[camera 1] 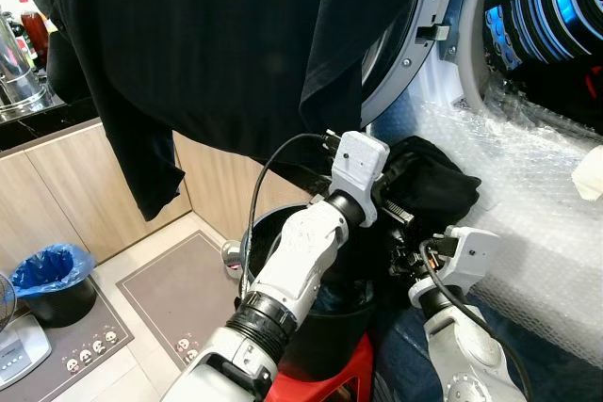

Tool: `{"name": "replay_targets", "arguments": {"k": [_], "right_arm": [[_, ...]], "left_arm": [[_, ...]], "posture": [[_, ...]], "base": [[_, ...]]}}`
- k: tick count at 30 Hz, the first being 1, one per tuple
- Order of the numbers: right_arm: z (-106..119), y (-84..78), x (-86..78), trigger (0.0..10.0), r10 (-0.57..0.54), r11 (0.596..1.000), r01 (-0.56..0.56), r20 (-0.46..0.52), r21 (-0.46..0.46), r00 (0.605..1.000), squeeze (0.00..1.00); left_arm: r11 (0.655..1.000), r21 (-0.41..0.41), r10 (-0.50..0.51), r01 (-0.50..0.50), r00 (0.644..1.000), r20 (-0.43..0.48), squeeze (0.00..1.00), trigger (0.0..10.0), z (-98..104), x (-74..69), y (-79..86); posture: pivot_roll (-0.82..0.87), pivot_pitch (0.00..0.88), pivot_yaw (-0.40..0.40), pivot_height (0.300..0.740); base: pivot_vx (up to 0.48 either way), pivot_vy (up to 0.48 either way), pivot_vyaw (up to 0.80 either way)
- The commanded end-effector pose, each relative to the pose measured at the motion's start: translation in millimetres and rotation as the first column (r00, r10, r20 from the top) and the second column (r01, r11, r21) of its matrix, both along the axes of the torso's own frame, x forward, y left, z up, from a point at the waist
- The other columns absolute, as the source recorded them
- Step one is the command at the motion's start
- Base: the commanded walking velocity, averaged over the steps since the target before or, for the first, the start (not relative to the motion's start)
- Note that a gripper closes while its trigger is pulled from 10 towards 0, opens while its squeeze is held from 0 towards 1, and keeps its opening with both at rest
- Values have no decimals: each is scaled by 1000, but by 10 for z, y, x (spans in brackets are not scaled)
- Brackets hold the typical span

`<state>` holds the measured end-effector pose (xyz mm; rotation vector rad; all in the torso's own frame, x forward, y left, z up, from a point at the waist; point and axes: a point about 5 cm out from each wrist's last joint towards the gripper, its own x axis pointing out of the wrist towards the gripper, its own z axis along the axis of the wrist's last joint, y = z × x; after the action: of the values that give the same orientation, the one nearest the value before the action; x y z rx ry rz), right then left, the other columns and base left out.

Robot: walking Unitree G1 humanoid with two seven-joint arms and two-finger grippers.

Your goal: Clothes washing

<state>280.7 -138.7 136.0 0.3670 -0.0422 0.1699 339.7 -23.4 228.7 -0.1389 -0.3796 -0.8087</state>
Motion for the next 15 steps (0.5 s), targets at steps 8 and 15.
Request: {"name": "replay_targets", "arguments": {"k": [8, 15], "right_arm": [[-20, 74, 5, 0, 60, 998, -60, -8, -26, 998, 0], [-89, 128, 10, 0, 101, 995, -102, -49, -10, 994, 0]], "left_arm": [[967, -129, -218, 218, 976, 9, 0, 10000, 334, -319, -635], [960, -99, -262, 261, 965, 5, 0, 10000, 323, -359, -693]], "posture": [[-193, 0, 30, 740], [-186, 0, 31, 740]], "base": [[0, 0, 0], [0, 0, 0]]}}
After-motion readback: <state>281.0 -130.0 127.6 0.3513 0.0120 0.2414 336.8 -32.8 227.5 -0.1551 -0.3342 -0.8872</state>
